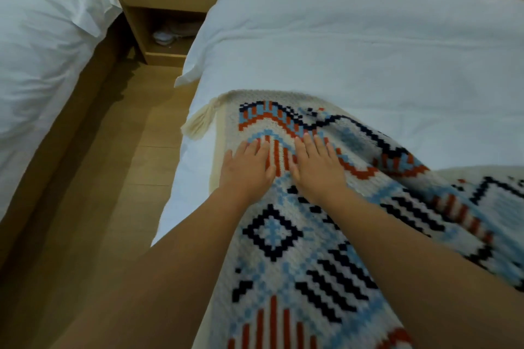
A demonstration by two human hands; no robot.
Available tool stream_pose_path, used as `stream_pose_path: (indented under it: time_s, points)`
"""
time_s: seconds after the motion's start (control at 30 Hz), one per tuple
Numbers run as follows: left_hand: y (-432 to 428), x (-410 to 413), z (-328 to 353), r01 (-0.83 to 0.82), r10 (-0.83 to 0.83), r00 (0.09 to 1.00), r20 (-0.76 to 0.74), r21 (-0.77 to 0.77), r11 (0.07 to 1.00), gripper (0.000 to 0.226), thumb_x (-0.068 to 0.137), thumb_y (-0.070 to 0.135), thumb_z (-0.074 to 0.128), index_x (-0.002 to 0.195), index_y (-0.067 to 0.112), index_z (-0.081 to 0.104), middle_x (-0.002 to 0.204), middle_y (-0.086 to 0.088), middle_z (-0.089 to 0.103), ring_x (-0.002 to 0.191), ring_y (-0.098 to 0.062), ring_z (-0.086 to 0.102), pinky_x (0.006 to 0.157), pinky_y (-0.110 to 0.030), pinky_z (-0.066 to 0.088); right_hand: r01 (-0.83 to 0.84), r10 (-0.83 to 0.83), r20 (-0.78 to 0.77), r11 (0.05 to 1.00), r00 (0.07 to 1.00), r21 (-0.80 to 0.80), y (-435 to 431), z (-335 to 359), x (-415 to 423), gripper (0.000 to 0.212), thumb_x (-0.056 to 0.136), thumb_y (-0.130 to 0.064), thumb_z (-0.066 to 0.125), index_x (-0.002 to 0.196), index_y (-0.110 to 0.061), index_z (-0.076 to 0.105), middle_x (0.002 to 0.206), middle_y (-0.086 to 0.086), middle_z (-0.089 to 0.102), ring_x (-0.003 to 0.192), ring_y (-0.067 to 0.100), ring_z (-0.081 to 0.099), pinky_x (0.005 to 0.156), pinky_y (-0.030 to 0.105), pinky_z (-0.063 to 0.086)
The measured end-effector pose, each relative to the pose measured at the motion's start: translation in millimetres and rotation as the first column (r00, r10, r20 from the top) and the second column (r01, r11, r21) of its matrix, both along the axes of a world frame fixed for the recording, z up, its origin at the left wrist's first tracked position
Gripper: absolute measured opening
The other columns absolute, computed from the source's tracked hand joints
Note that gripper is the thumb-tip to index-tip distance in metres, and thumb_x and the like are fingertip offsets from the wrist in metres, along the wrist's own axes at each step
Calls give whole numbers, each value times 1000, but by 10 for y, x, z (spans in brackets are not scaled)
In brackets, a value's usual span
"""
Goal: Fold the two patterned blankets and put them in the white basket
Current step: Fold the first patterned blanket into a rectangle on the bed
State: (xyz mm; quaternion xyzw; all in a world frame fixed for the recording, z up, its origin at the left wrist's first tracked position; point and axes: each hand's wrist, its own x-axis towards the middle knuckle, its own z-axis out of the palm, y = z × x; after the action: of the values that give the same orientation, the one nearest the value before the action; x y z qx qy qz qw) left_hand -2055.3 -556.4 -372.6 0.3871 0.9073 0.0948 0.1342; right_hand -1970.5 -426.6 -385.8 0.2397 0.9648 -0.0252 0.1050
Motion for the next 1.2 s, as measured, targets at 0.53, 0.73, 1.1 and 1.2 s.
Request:
stream_pose_path:
  time_s: [0.53, 0.73, 1.1, 1.2]
  points:
    - [-464, 1911, 1428, 189, -179, 974, -142, 62, 980, 55, 97, 40, 35, 145, 16, 25, 150, -3, 33, 138, -21, 29, 109, -43, 28, 16, -6, -157, 998, 988, 63, -631, 1562, 2086, 52, 99, -36, 31, 142, -8, 24, 144, 12, 36, 132, 29, 32, 113, 41, 22]
    - [-100, 2564, 1778, 234, -221, 958, -184, 54, 971, 55, 98, 42, 32, 146, 17, 23, 150, -3, 33, 136, -22, 31, 108, -44, 32, 105, -93, -144, 992, 985, 74, -259, 1906, 2911, 45, 99, -34, 31, 136, -9, 33, 137, 11, 43, 126, 30, 38, 108, 41, 27]
    - [1374, 3599, 1889, 130, -128, 980, -153, 5, 991, 51, 98, 41, 31, 143, 17, 29, 142, -8, 44, 125, -29, 44, 96, -44, 40, 66, -60, -69, 993, 996, 93, 1420, 2041, 4148, 34, 96, -20, 35, 127, -7, 41, 130, 14, 47, 117, 30, 45, 99, 41, 35]
    - [1814, 3843, 1847, 132, -133, 985, -111, -16, 991, 51, 98, 42, 30, 143, 17, 29, 139, -9, 46, 122, -31, 46, 91, -44, 42, 42, -37, -53, 996, 998, 83, 1891, 1991, 4360, 32, 96, -21, 38, 124, -7, 44, 128, 13, 49, 115, 30, 47, 95, 38, 36]
